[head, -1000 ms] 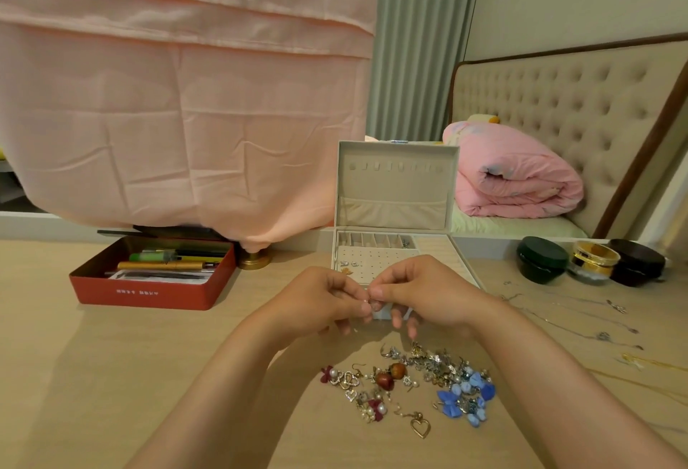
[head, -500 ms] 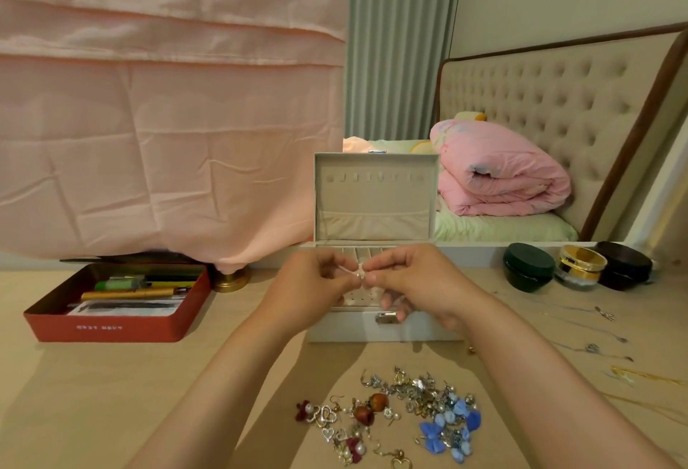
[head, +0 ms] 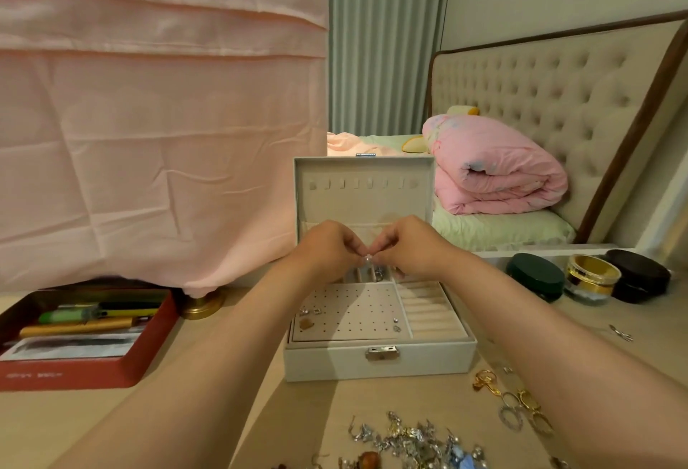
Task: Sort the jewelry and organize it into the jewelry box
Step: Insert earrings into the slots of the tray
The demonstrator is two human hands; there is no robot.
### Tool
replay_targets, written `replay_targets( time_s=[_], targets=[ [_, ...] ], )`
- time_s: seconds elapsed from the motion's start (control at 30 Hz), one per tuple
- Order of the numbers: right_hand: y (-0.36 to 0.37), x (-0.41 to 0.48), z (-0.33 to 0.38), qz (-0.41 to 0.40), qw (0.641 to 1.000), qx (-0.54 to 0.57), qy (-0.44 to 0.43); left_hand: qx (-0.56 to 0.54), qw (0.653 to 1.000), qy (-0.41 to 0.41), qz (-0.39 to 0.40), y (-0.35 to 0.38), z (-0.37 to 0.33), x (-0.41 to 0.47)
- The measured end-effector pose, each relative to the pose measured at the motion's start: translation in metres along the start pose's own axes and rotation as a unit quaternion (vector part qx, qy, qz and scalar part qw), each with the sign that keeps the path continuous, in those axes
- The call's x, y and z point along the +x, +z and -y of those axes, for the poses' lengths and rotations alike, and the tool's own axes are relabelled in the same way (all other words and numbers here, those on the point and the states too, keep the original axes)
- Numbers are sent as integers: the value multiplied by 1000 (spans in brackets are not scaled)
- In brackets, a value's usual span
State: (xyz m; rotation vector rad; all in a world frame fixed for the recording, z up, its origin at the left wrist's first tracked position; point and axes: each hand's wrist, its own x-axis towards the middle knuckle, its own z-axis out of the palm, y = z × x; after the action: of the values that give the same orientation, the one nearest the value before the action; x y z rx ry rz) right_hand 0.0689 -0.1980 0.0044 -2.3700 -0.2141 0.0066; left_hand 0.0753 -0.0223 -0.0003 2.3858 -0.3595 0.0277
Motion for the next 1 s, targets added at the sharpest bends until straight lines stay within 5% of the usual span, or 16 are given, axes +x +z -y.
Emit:
replay_targets(
  time_s=[0.7, 1.0],
  targets=[
    [6, -61, 35, -21, 997, -15, -79, -12, 996, 80, -39, -23, 2, -97],
    [58, -150, 70, 181, 972, -125, -81, 24, 996, 14, 87, -25, 32, -189]
  ],
)
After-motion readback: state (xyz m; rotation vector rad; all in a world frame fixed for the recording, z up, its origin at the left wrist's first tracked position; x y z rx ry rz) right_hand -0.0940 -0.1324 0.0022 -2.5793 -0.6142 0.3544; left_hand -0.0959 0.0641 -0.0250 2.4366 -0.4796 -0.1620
